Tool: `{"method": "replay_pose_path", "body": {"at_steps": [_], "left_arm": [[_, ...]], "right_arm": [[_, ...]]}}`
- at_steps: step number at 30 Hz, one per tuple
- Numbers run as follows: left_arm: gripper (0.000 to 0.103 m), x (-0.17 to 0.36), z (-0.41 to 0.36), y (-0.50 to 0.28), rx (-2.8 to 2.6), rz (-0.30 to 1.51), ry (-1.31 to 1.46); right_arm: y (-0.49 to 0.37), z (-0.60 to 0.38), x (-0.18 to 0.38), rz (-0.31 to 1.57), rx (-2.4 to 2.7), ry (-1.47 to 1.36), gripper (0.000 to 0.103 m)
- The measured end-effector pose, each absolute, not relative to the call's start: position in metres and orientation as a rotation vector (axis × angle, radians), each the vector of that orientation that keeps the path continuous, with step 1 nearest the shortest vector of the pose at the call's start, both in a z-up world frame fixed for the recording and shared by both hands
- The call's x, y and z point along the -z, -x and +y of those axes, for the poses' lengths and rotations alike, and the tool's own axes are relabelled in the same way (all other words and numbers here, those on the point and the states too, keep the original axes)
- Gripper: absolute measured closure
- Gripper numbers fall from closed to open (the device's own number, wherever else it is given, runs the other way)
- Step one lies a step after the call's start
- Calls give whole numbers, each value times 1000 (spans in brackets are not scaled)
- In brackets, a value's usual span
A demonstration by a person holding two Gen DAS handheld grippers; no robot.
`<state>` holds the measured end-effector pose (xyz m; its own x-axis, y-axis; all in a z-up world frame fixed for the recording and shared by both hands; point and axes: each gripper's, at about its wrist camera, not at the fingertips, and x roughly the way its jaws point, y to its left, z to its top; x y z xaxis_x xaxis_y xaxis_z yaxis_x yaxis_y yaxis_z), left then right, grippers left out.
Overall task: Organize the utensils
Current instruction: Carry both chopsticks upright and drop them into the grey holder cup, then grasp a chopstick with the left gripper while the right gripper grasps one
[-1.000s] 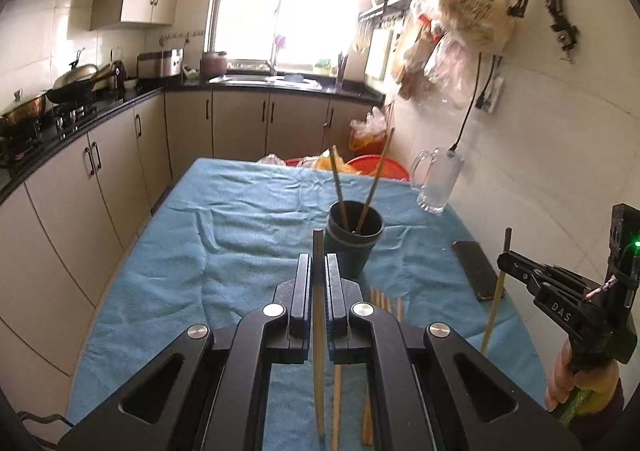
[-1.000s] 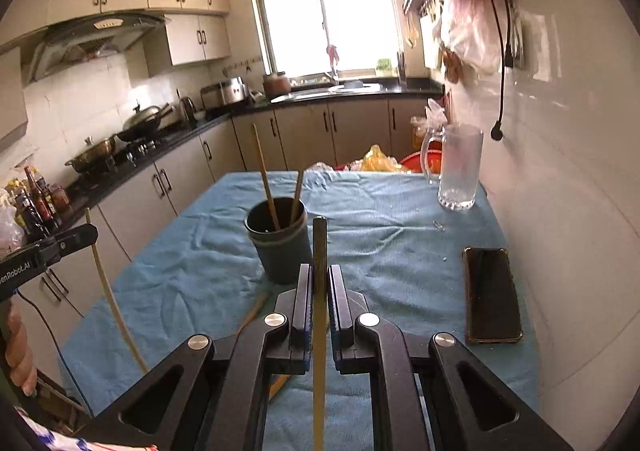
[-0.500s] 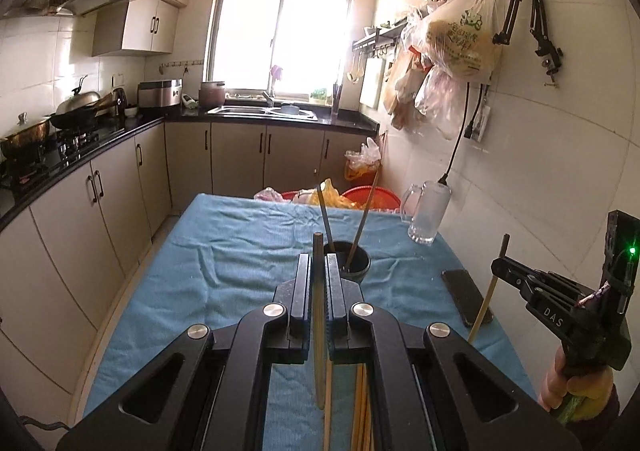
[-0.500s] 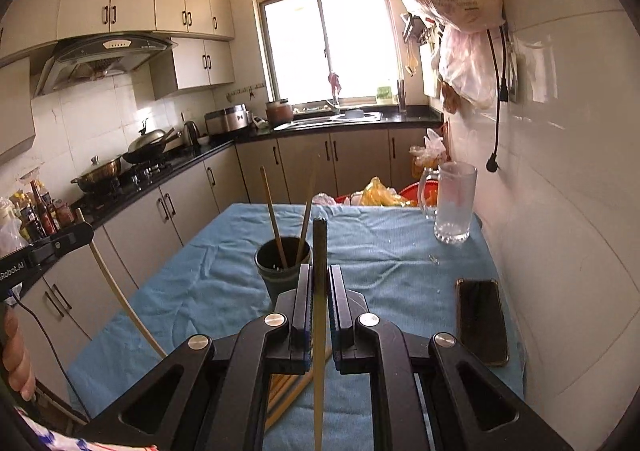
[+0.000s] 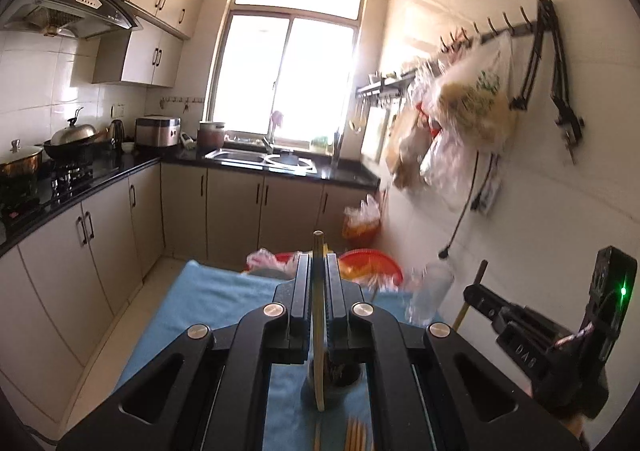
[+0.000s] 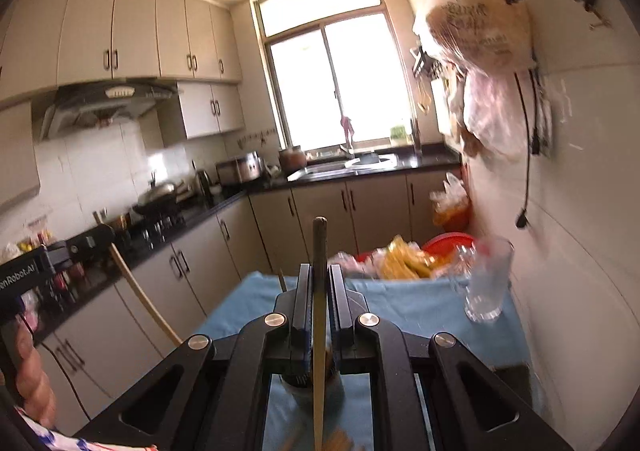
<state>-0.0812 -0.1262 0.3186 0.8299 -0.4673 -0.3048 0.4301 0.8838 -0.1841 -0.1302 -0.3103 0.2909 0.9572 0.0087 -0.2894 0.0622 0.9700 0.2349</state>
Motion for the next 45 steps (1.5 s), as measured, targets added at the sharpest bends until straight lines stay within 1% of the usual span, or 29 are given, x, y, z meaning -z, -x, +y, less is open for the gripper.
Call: {"method": "replay_pose_path", "body": {"at_steps": [3,6,9,14,20,25,26,27,28,29,30,31,33,35,36,37,38,41,45], "left_arm": [[98,-323,-142,54,481,357,123],[98,-316,-157,32,480,375,115],[98,-299,-172,5,489,421,117],[98,-256,-189,-34,502,544,127],[98,-220,-189,-49,487,631,112],[97,-214,-182,-46,474,645,113],[96,-215,-181,-44,475,643,110],[94,-217,-179,-42,475,641,106],[88,-219,-177,-39,472,637,104],[85,-221,-174,-36,467,631,104],[78,-224,-169,-31,456,619,106],[73,-227,-165,-26,447,608,109],[69,-232,-155,-16,434,589,117],[67,-236,-144,-7,422,578,123],[64,-237,-137,0,415,573,126],[61,-236,-129,8,406,570,132],[60,-235,-123,14,399,569,135],[59,-223,-105,34,381,583,138],[58,-186,-96,53,380,648,107]], "right_arm": [[104,-311,-297,269,33,-257,95],[81,-311,-292,261,55,-251,95],[59,-313,-280,274,81,-237,95],[29,-324,-238,364,85,-279,95],[15,-333,-195,475,67,-318,95],[12,-337,-186,501,58,-342,95],[13,-338,-187,501,55,-350,93],[14,-338,-189,499,54,-353,90],[16,-338,-192,493,56,-353,84],[20,-339,-196,481,61,-351,80],[23,-338,-199,473,63,-350,74],[29,-338,-204,463,66,-348,71],[39,-338,-213,451,64,-347,70],[53,-338,-220,442,69,-342,63],[61,-339,-222,440,73,-337,61],[69,-339,-223,441,77,-333,56],[77,-340,-222,445,83,-326,54],[103,-344,-209,482,108,-308,49],[129,-345,-159,632,110,-298,48]]}}
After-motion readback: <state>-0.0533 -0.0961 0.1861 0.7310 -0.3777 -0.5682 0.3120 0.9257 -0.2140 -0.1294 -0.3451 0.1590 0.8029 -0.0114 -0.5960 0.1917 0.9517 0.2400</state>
